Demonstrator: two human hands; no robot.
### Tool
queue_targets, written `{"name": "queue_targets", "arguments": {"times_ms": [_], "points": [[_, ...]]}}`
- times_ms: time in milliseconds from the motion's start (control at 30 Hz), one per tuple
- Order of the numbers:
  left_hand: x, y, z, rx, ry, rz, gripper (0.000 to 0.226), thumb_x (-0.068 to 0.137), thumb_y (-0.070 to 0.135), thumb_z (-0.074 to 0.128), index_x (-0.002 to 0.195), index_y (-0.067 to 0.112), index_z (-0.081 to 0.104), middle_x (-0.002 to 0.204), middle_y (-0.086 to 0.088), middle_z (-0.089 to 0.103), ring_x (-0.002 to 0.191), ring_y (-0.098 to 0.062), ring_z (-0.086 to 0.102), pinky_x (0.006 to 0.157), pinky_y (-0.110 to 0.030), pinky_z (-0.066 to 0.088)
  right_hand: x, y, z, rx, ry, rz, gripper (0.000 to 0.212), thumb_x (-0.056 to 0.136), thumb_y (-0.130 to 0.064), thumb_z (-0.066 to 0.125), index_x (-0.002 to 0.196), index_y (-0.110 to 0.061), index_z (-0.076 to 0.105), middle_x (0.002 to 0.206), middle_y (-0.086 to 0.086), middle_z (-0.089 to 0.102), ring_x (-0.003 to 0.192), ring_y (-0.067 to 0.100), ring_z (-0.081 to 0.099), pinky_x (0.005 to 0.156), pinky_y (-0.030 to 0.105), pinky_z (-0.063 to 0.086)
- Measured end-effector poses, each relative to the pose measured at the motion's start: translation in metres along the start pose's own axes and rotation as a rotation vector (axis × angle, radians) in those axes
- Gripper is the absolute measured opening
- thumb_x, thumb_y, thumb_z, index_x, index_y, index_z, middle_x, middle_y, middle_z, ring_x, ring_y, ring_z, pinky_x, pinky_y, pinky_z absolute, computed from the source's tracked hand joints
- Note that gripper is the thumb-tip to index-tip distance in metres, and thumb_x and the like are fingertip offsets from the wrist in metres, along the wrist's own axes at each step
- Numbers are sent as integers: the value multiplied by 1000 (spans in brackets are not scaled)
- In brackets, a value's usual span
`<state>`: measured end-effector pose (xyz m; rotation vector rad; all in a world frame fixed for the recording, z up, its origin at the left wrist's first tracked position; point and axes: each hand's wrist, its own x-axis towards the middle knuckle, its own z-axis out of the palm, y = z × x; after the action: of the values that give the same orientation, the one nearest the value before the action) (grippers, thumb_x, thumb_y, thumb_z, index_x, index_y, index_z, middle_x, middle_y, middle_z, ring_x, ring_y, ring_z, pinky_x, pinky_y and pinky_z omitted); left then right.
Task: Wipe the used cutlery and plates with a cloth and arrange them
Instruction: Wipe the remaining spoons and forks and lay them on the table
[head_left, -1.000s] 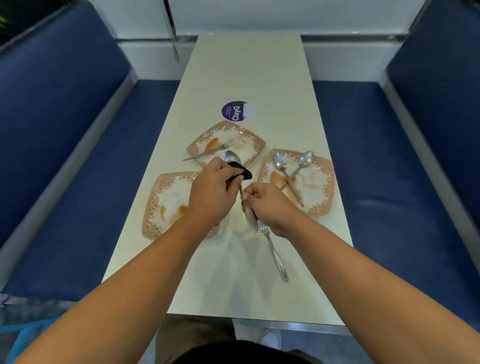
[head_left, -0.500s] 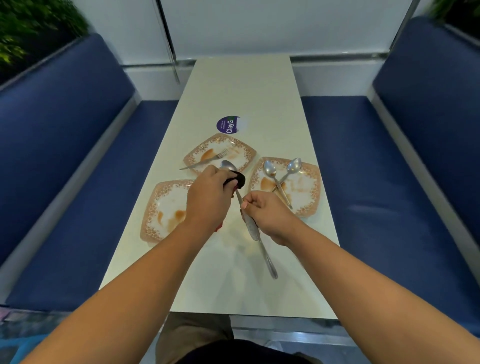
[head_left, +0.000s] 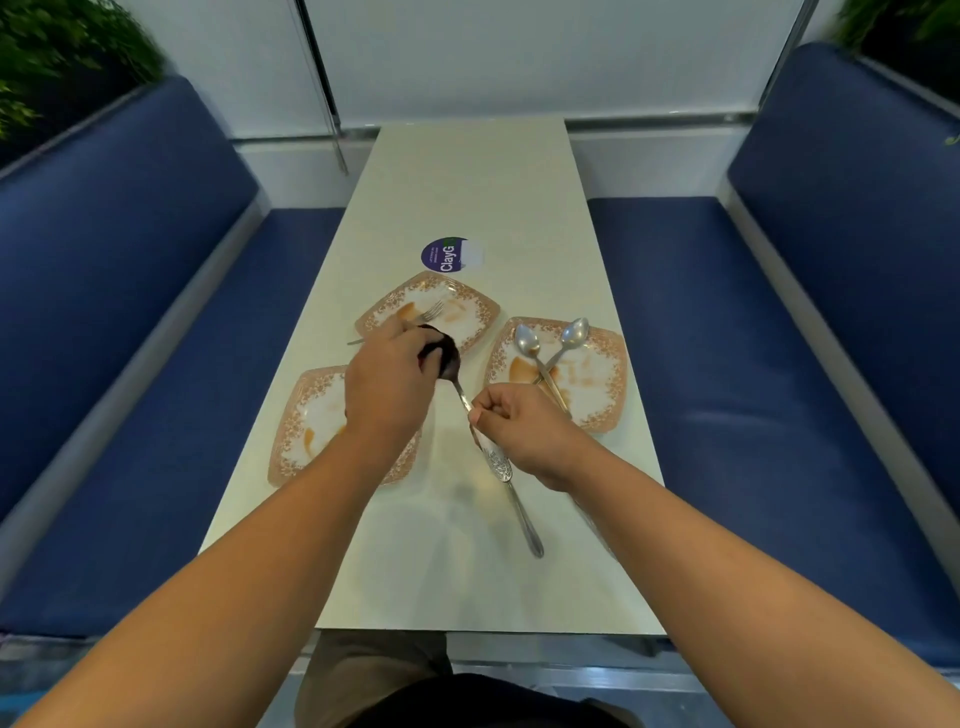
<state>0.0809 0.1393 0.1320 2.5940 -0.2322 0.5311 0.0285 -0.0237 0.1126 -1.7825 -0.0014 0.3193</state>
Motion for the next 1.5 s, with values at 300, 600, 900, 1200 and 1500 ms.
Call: {"name": "queue_targets", "arguments": {"times_ms": [300, 600, 900, 1200, 1500], "points": [[1, 13, -5, -735, -83, -625, 12, 95, 26, 66, 96, 15, 71, 93, -5, 70, 86, -24, 66, 79, -41, 58, 1, 2, 11, 54, 16, 3, 21, 99, -16, 54, 80, -12, 61, 74, 16, 61, 69, 23, 52, 67, 41, 45], [-13, 12, -13, -1039, -459, -800, 15, 93, 22, 69, 92, 7, 74, 91, -14, 75, 73, -26, 68, 61, -33, 56, 7, -4, 13, 71, 51, 10, 17, 100, -8, 55, 86, 0, 60, 71, 12, 57, 58, 15, 51, 54, 23, 45], [-6, 2, -17, -1292, -195, -1070, 21, 87, 15, 74, 103, 3, 71, 89, -11, 76, 68, -25, 71, 64, -36, 59, -8, -5, 28, 98, -49, 39, 34, 101, -23, 55, 90, 7, 65, 76, 13, 69, 61, 17, 52, 59, 29, 44], [-14, -9, -24, -367, 21, -437, 36, 98, 37, 59, 130, 22, 49, 108, 14, 55, 88, -13, 58, 75, -29, 47, -16, -4, 31, 112, 106, 106, 28, 102, -13, 47, 82, -8, 65, 61, -1, 55, 55, 13, 49, 58, 27, 44], [-32, -2, -8, -195, -52, 45, 18, 94, 27, 65, 108, 18, 73, 96, 6, 58, 85, -13, 54, 72, -24, 38, -7, -4, 33, 19, 160, 19, 29, 100, -15, 46, 75, -14, 61, 62, 2, 52, 59, 21, 44, 55, 34, 37]]}}
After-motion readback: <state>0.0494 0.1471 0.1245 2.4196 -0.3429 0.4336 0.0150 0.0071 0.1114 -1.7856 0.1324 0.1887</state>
